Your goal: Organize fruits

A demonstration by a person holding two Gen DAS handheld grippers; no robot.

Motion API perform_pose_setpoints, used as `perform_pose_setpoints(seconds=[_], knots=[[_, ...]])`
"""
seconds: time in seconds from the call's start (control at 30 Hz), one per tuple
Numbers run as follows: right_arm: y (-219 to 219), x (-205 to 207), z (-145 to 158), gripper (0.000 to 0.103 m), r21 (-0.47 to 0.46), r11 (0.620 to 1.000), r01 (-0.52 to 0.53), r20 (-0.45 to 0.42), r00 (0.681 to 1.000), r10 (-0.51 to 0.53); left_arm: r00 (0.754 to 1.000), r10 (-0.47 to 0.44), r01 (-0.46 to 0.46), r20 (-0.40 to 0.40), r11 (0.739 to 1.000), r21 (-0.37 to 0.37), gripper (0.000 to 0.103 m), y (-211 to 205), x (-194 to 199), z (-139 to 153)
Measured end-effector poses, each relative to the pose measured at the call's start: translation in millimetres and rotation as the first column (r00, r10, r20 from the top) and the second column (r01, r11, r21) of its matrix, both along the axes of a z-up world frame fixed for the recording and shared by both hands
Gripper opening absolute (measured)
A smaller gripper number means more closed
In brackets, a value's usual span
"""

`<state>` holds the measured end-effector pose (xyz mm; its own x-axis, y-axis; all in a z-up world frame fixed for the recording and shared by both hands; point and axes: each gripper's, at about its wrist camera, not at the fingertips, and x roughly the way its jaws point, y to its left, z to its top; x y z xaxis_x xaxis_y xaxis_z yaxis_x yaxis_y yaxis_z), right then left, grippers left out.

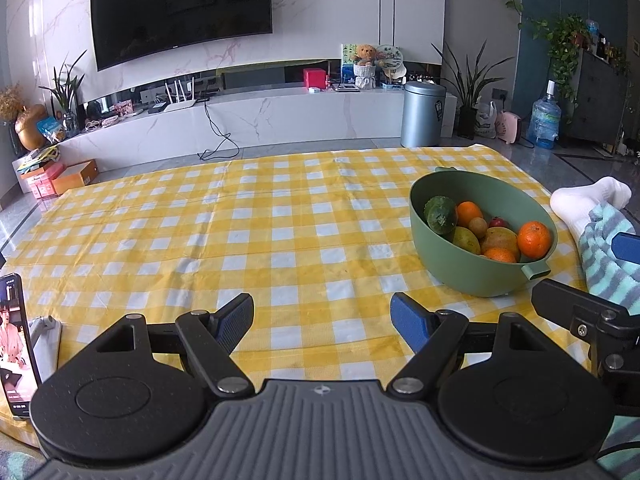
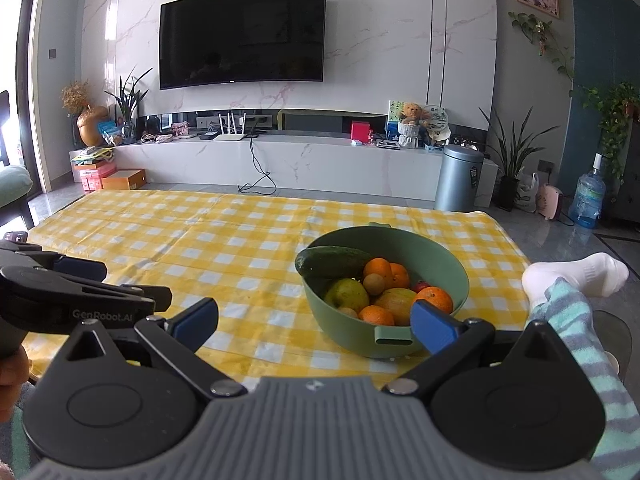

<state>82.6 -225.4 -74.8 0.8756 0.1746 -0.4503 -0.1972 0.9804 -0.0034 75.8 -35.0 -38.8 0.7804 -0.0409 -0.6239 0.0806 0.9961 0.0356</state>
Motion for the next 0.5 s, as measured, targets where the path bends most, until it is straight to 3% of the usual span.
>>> perform_pose_setpoints(seconds=[0.5], knots=[[1.7,-2.1,1.0,0.099,-0.003,1.0,-0.01,0.009,1.0,0.01,1.0,0.0,0.0,0.001,1.0,0.001,0.091,-0.5,-1.7,2.7]])
